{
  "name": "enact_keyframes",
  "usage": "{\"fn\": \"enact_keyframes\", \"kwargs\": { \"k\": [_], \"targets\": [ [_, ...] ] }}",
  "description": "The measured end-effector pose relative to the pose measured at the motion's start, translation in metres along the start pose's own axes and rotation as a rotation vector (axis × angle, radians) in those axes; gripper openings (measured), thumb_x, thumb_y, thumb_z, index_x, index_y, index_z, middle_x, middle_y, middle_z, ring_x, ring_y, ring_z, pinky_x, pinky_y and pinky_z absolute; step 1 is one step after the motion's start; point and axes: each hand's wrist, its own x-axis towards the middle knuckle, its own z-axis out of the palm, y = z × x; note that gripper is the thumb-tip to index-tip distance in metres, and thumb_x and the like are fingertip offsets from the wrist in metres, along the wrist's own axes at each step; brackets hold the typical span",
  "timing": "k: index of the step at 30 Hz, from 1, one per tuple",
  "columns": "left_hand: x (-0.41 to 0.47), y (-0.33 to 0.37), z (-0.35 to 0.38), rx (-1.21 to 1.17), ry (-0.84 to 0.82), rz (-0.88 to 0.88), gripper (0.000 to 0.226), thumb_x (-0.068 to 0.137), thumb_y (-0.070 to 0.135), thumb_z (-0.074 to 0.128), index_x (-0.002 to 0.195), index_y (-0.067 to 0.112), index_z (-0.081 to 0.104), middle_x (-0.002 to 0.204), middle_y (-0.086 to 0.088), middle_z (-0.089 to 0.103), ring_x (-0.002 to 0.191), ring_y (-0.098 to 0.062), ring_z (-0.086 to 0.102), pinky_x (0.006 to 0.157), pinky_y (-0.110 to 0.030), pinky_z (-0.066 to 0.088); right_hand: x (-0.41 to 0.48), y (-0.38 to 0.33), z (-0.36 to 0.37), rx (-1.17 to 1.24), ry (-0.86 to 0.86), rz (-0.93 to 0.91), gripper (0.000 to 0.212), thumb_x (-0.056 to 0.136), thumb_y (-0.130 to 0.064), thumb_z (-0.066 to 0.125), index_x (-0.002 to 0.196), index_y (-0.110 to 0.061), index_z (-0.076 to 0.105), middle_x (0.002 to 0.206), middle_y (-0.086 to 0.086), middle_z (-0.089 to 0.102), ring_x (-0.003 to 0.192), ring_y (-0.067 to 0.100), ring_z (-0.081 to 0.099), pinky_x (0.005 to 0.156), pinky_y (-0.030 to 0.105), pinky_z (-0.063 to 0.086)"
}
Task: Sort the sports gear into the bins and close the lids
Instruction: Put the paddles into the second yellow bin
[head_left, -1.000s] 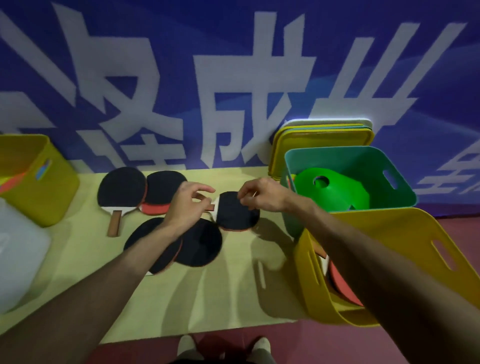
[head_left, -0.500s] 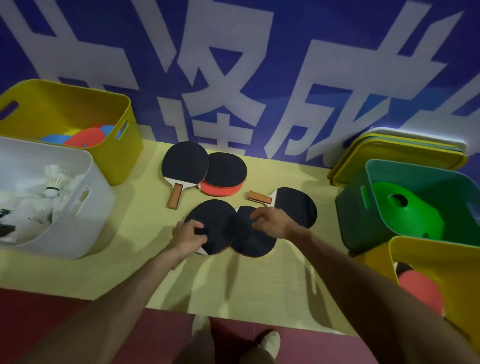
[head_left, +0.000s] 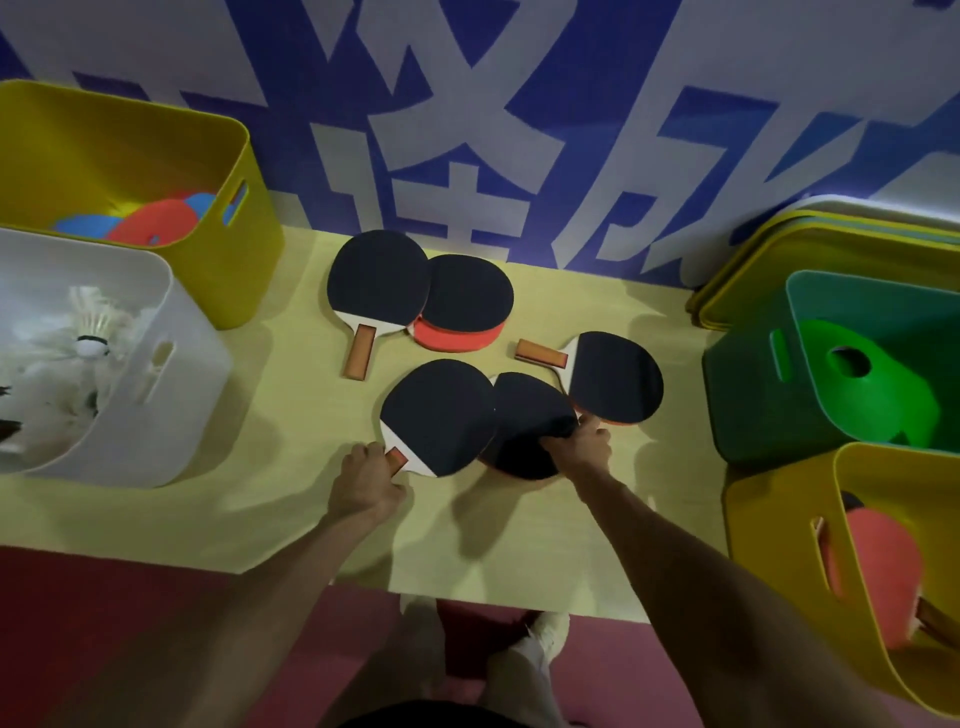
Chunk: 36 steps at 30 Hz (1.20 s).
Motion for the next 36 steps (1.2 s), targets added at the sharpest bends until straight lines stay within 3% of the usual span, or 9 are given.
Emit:
{"fn": "enact_keyframes", "kwargs": {
  "k": [3,7,9,12,16,19,22,26,36],
  "targets": [
    [0.003,-0.006,0.005,0.129,0.049,0.052,0.03,0.081,0.014,0.063,0.108,0.004,0.057,0.112,-0.013,0.053,0.108,-0.029,0.051,0.085,-0.038,0.046,0.0,-0.002,0.004,0.1,0.014,0.102,0.063,0.081,-0.027,0.071,0.129,-0.006,0.036,0.127,0.018,0.043,0.118,0.039,0.046,0.101,0.05,0.043],
    [0.001,-0.002,0.0,0.101,-0.008,0.061,0.014,0.079,0.016,0.063,0.089,0.005,0.062,0.097,-0.014,0.062,0.09,-0.031,0.059,0.066,-0.032,0.041,0.017,0.001,0.009,0.344,-0.034,0.244,0.061,0.072,-0.023,0.077,0.121,-0.006,0.043,0.115,0.013,0.056,0.103,0.035,0.058,0.086,0.05,0.054],
    [-0.003,0.0,-0.004,0.061,-0.033,0.038,0.015,0.076,0.017,0.065,0.083,0.004,0.061,0.088,-0.012,0.062,0.082,-0.031,0.06,0.062,-0.03,0.04,0.016,-0.001,0.01,0.487,-0.1,0.259,0.045,0.074,-0.014,0.076,0.109,0.0,0.05,0.105,0.014,0.062,0.095,0.032,0.062,0.082,0.047,0.057],
    [-0.007,-0.001,-0.015,0.018,-0.027,-0.012,0.019,0.072,0.024,0.072,0.074,0.011,0.058,0.078,-0.007,0.059,0.071,-0.024,0.056,0.057,-0.026,0.037,0.004,-0.016,0.006,0.511,-0.149,0.219,0.017,0.084,-0.008,0.069,0.097,-0.001,0.059,0.094,0.013,0.06,0.089,0.028,0.061,0.083,0.04,0.055],
    [-0.01,0.001,-0.036,-0.128,-0.031,-0.095,0.017,0.069,0.021,0.077,0.064,0.013,0.062,0.069,-0.003,0.061,0.065,-0.018,0.057,0.049,-0.024,0.034,-0.004,-0.043,-0.011,0.444,-0.187,0.084,0.018,0.084,-0.008,0.069,0.098,-0.011,0.058,0.106,0.013,0.062,0.098,0.029,0.062,0.082,0.045,0.058],
    [-0.015,0.011,-0.053,-0.303,-0.006,-0.104,0.019,0.069,0.015,0.078,0.059,0.012,0.062,0.063,-0.003,0.061,0.064,-0.019,0.057,0.052,-0.025,0.037,-0.01,-0.063,-0.031,0.33,-0.095,-0.083,0.019,0.083,-0.008,0.07,0.097,-0.015,0.06,0.103,0.008,0.062,0.094,0.025,0.063,0.076,0.042,0.06],
    [-0.021,0.034,-0.071,-0.401,0.054,-0.043,0.007,0.07,0.013,0.077,0.07,0.012,0.07,0.069,-0.003,0.068,0.074,-0.023,0.064,0.064,-0.029,0.048,-0.017,-0.081,-0.057,0.243,-0.007,-0.245,0.023,0.084,-0.011,0.07,0.105,-0.016,0.061,0.098,0.004,0.062,0.092,0.021,0.063,0.08,0.04,0.059],
    [-0.032,0.079,-0.092,-0.52,0.15,0.073,0.027,0.075,0.01,0.076,0.101,0.008,0.072,0.088,0.007,0.062,0.085,-0.016,0.061,0.075,-0.023,0.043,-0.021,-0.092,-0.103,0.229,0.122,-0.346,0.026,0.085,-0.015,0.069,0.109,-0.018,0.06,0.1,0.003,0.066,0.094,0.02,0.064,0.08,0.038,0.058],
    [-0.063,0.204,-0.101,-0.559,0.231,0.424,0.057,0.072,0.014,0.08,0.125,0.008,0.06,0.11,-0.004,0.066,0.095,-0.016,0.064,0.091,-0.033,0.053,-0.018,-0.041,-0.246,0.655,0.531,-0.312,0.018,0.075,-0.016,0.076,0.079,-0.027,0.062,0.076,-0.002,0.065,0.084,0.028,0.068,0.076,0.049,0.057]
  ]
}}
